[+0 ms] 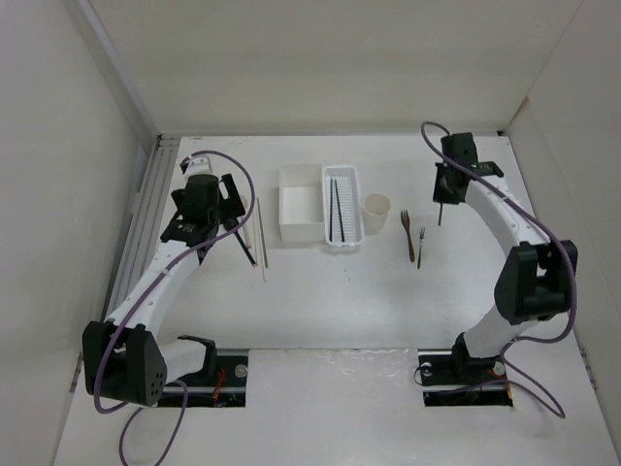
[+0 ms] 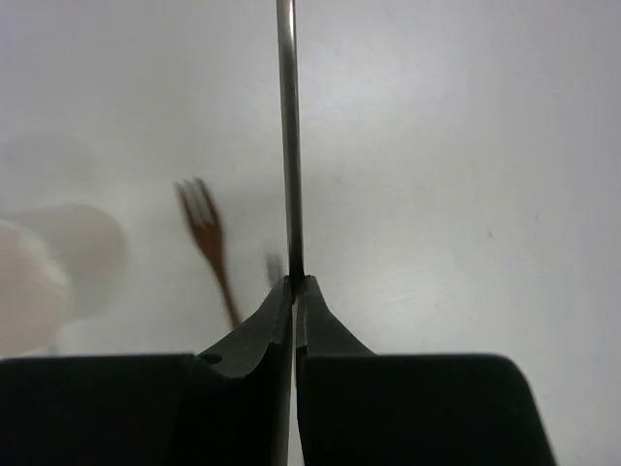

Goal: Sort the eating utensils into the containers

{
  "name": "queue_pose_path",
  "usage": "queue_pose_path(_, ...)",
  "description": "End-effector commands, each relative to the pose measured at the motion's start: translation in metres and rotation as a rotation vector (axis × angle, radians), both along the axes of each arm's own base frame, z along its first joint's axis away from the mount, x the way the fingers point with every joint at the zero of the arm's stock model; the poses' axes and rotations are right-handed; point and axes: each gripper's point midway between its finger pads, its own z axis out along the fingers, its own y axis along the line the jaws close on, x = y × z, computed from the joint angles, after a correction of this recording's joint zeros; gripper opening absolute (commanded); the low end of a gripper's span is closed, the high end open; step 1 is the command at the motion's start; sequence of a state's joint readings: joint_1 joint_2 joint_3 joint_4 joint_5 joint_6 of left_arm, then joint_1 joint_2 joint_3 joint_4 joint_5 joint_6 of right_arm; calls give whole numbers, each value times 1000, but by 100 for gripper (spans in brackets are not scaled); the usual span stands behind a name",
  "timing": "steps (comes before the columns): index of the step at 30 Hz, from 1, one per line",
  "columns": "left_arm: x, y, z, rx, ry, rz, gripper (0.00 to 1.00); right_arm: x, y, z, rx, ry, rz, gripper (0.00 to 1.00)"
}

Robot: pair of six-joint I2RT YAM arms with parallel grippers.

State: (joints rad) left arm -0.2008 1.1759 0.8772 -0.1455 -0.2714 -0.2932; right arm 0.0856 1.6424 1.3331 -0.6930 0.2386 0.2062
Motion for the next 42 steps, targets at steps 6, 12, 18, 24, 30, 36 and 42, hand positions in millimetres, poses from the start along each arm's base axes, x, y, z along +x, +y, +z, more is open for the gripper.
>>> queue_pose_path(6,4,2,10,-12,-47,19,86,34,165,90,197,-292,267,0)
queue_pose_path(12,1,3,13,-15,-58,19,86,54,257,58,314,-242,409,0)
queue_pose_path(18,-3,6,8,-7,-50,28,86,63,280,-7,323,-101,444,0)
queue_pose_path(24,-4,6,4,-5,-41,28,86,44,284,-37,332,-28,426,0)
queue_pose_path(30,-3,-1,5,-41,-49,11,86,43,284,-32,333,-31,426,33)
queue_pose_path(36,-3,-9,-7,-88,-37,-3,80,52,277,-4,290,-82,427,44)
queue_pose_path(42,-1,-16,-15,-102,-14,-22,77,56,264,49,286,-196,398,37)
